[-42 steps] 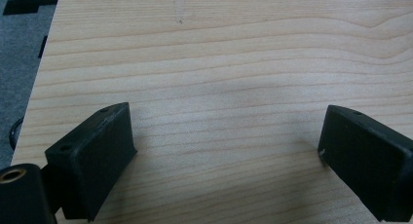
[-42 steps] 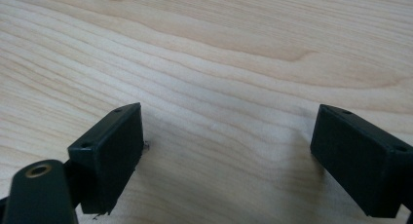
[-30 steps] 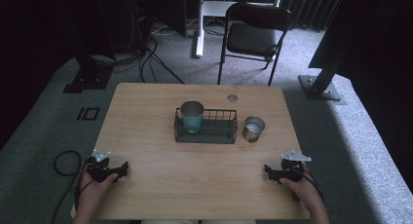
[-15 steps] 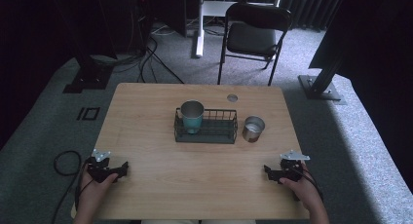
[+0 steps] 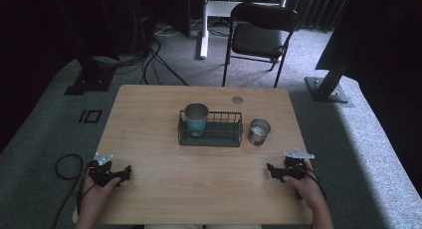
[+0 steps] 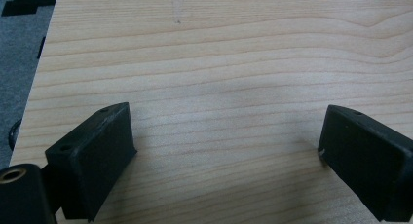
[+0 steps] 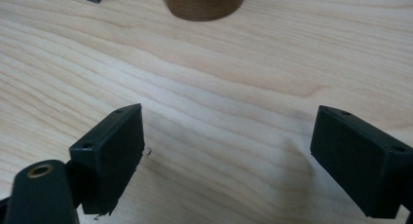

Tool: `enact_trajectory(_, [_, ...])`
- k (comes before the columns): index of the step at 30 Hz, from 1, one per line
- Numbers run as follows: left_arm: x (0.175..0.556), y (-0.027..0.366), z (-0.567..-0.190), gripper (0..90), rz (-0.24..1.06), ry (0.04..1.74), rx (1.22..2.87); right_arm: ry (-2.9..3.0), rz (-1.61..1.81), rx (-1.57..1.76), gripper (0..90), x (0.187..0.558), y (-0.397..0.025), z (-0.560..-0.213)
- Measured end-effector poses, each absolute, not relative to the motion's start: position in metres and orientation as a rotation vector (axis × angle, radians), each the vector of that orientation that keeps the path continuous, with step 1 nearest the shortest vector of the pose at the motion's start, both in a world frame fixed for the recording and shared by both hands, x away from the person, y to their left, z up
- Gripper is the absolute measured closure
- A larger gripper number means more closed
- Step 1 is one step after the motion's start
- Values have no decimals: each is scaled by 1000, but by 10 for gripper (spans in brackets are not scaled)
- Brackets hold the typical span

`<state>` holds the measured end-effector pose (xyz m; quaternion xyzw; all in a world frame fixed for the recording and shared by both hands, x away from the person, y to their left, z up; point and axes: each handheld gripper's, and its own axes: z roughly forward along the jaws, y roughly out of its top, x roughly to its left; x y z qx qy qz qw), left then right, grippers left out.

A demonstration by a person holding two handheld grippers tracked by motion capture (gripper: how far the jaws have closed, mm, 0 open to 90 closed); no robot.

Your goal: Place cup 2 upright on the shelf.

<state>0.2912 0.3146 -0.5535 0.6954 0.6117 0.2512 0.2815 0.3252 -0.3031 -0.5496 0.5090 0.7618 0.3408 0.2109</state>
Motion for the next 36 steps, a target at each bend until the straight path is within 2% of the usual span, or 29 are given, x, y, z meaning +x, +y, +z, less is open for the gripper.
enact_trajectory(36, [291,314,-553,67,672,1641,1862,2018,1079,1321,132,373,-278,-526])
